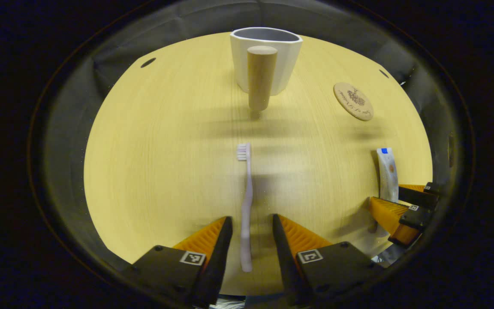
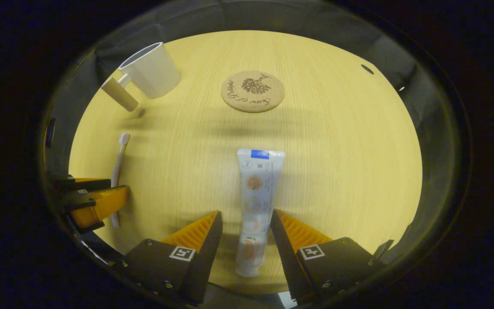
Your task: Put the toothbrush and toothpaste on the desktop into the cup, then pick up the cup and place it on the coaster on the desktop.
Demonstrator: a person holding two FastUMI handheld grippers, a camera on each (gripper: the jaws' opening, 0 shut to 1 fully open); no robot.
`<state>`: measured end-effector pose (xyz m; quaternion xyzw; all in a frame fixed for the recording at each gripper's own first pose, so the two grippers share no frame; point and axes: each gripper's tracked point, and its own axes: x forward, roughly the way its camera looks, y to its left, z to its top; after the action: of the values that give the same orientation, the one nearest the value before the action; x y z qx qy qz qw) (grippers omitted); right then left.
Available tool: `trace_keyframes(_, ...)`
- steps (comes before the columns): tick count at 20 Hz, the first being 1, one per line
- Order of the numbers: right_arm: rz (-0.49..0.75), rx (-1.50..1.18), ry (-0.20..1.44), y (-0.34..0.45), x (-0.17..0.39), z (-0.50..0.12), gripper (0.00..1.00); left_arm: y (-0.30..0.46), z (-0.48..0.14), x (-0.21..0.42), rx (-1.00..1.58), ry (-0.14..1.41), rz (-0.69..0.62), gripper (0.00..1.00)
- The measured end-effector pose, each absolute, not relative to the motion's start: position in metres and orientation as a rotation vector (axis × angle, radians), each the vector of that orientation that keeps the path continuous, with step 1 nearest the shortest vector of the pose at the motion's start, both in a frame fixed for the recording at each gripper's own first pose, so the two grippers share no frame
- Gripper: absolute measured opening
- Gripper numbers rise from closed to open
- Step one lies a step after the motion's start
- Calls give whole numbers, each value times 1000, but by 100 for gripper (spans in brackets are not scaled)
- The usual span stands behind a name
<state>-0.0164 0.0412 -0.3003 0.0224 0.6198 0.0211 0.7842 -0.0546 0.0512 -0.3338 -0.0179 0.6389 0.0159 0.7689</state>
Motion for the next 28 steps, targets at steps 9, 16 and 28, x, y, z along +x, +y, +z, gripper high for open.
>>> trace_keyframes(9, 26, 128, 1269, 35, -15, -299, 25, 52, -332, -54, -4, 1323, -14, 14)
trace_keyframes(16, 72, 154, 1179, 39, -14, -297, 16, 52, -330, -51, -11, 1236, -29, 7)
trace_keyframes(28, 73, 274, 1064, 41, -15, -242, 16, 63, -271, -45, -95, 990, -11, 7)
